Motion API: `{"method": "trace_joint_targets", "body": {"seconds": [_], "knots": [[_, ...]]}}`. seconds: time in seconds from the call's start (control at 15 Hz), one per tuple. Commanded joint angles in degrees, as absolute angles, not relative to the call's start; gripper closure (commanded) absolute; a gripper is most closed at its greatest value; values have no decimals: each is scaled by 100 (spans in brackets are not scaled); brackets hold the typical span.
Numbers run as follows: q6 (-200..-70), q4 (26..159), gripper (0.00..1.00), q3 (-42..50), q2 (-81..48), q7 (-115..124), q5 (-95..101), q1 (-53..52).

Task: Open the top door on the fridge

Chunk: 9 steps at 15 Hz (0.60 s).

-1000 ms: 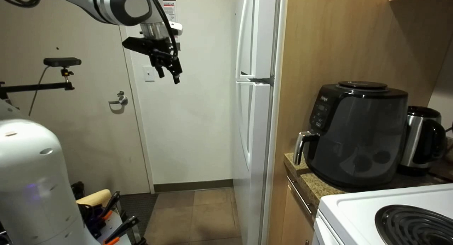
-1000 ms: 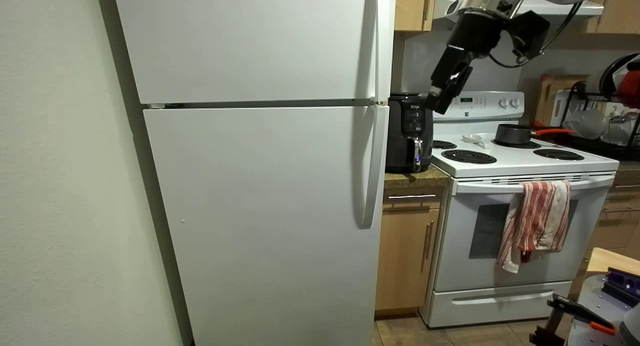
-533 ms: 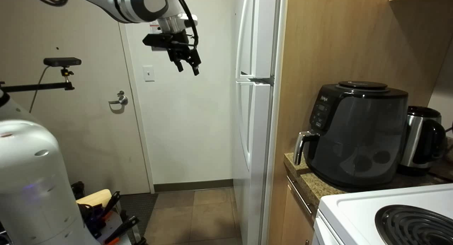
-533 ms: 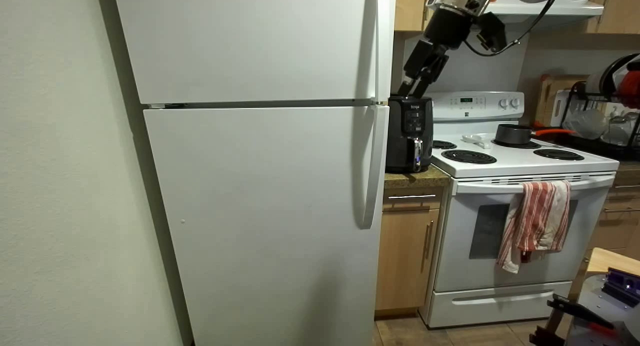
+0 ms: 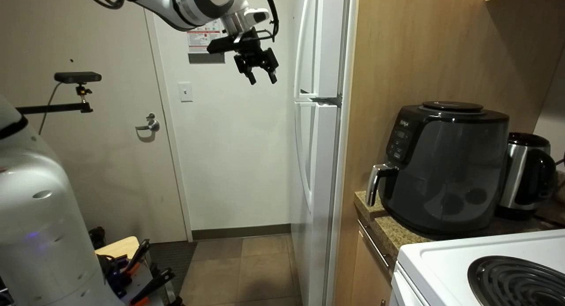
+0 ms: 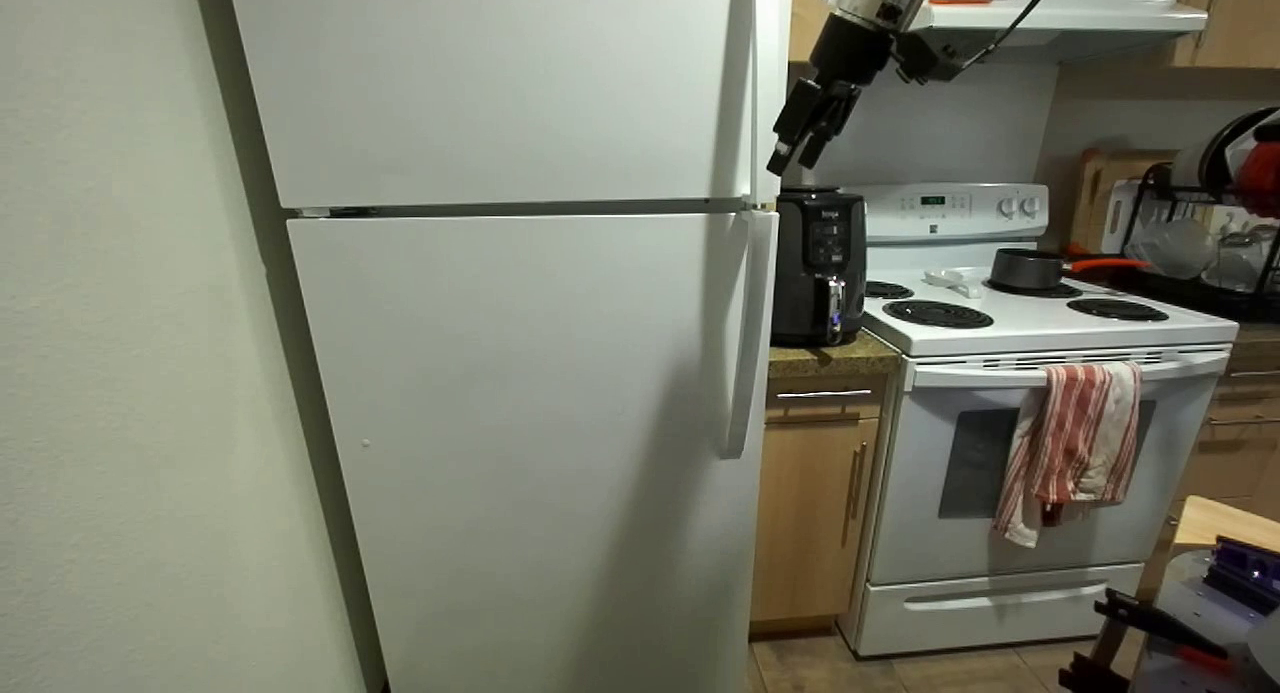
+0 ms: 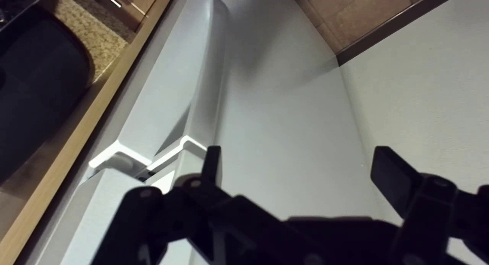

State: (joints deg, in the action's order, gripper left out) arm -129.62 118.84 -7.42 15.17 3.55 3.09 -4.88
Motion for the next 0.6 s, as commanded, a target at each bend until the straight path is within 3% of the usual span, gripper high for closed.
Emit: {"method": "trace_joint_targets", "body": {"seconds": [0.0,0.53], "knots": [[-13046,11583,0,-727,1327,536,778,-304],[-13153,11561,0,-793,1349,1123,1604,-167]]}}
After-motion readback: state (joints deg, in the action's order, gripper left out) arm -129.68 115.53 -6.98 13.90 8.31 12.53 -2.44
